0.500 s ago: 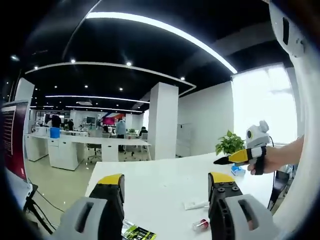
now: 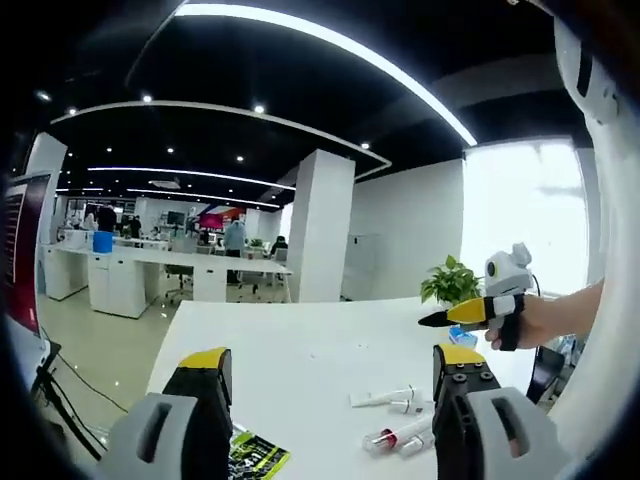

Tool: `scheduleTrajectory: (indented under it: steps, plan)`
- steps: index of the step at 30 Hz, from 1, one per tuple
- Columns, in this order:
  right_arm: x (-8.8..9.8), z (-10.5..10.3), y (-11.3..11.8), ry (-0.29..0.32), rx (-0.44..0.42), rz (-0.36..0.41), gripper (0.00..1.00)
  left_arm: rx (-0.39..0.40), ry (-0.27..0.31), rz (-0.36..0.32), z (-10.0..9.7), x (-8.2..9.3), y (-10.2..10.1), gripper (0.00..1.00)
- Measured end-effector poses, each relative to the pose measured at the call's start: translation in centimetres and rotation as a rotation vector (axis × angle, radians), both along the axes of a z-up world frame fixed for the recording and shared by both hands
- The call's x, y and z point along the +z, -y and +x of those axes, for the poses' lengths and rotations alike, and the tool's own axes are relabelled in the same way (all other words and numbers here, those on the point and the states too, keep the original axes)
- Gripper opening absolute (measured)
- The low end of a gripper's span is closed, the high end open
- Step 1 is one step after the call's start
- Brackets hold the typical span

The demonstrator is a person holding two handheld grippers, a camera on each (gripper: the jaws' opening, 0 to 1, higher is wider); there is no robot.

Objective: Arrange the skincare products in the storage area until every visible bottle or jar stands upright without overlapping.

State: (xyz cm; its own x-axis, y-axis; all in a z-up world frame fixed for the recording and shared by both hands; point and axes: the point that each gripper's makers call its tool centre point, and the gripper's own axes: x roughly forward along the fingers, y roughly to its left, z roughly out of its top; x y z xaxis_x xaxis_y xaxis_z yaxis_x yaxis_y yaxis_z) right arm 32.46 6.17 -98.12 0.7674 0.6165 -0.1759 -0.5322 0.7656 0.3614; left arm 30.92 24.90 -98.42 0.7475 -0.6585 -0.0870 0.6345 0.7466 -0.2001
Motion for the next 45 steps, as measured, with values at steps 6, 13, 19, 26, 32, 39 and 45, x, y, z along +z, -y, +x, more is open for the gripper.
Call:
scheduleTrajectory:
  steps: [6, 13, 19, 26, 32, 39, 45]
  plan:
    - [-0.6, 0.2, 1.4, -0.017, -0.039, 0.005, 0.78, -0.009, -0.013, 0.017, -0.2, 0.0, 1.0, 0.85]
    - [-0.7, 0.8, 3.0, -0.008, -0.064, -0.030, 0.77, -0.011, -0.064, -0.043, -0.1, -0.3, 2.0, 0.82]
    - [0.0, 0.8, 3.4, -0.028, -0.097, 0.019, 0.77, -0.029, -0.084, -0.034, 0.6, -0.3, 2.5, 0.81]
    - [0.5, 0.2, 6.2, -0.035, -0.204, 0.012, 0.77, -0.166, -0.116, -0.006, 0.6, -0.9, 5.7, 0.81]
    - [1.2, -1.8, 10.7, -0.043, -0.295, -0.077, 0.76, -0.209, -0.127, -0.053, 2.1, 0.1, 8.3, 0.81]
    - [1.1, -2.9, 15.9, -0.065, -0.383, -0.078, 0.72, -0.252, -0.123, -0.037, 2.3, 0.2, 11.2, 0.81]
    - [-0.2, -1.6, 17.6, -0.077, -0.366, -0.088, 0.68, -0.230, -0.128, -0.012, 1.7, 1.4, 11.7, 0.81]
